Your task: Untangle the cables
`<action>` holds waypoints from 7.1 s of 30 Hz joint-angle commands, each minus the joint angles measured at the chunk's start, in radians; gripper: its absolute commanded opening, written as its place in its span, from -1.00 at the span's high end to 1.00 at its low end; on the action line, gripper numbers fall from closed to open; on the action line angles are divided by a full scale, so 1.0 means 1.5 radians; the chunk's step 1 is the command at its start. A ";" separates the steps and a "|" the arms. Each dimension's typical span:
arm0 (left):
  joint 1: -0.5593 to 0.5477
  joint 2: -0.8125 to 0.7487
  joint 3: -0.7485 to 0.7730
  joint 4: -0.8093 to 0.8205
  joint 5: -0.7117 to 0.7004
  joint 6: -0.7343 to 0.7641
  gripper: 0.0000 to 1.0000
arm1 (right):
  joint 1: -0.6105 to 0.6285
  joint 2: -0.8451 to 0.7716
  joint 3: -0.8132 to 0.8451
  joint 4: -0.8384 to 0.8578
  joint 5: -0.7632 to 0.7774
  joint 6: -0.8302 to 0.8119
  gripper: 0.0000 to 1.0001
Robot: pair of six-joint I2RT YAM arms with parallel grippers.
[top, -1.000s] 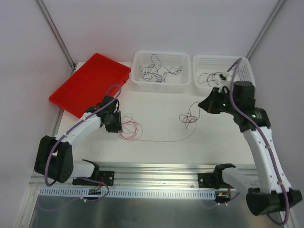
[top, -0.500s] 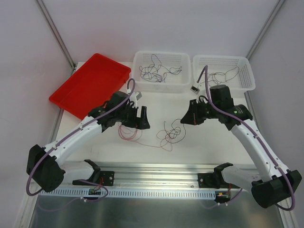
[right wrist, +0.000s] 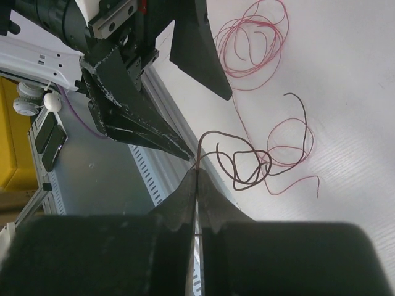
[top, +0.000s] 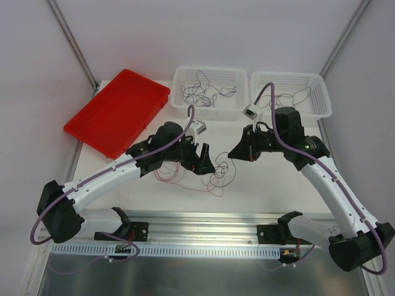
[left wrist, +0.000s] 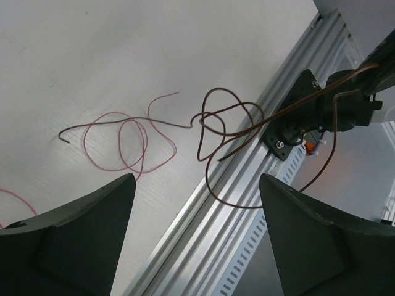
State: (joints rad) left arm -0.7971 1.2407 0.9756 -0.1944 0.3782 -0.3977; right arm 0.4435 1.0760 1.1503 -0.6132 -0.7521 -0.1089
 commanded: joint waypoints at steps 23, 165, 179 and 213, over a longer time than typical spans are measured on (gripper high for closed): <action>-0.033 -0.003 0.074 0.044 -0.243 -0.060 1.00 | 0.041 -0.085 -0.064 0.095 0.195 0.048 0.04; 0.043 0.026 -0.127 0.182 0.000 -0.034 -0.57 | -0.044 0.025 0.075 -0.202 0.016 0.024 0.99; -0.021 0.238 -0.043 0.235 -0.042 -0.100 -0.08 | -0.043 -0.014 0.068 -0.211 0.004 0.026 0.99; 0.149 0.149 -0.074 -0.035 -0.320 -0.190 1.00 | -0.144 -0.090 0.241 -0.271 0.098 -0.018 0.99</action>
State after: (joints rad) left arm -0.5694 1.5402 0.8909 -0.2371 -0.0948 -0.6632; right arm 0.2642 0.9314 1.4956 -1.0805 -0.6827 -0.1654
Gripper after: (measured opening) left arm 0.005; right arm 0.014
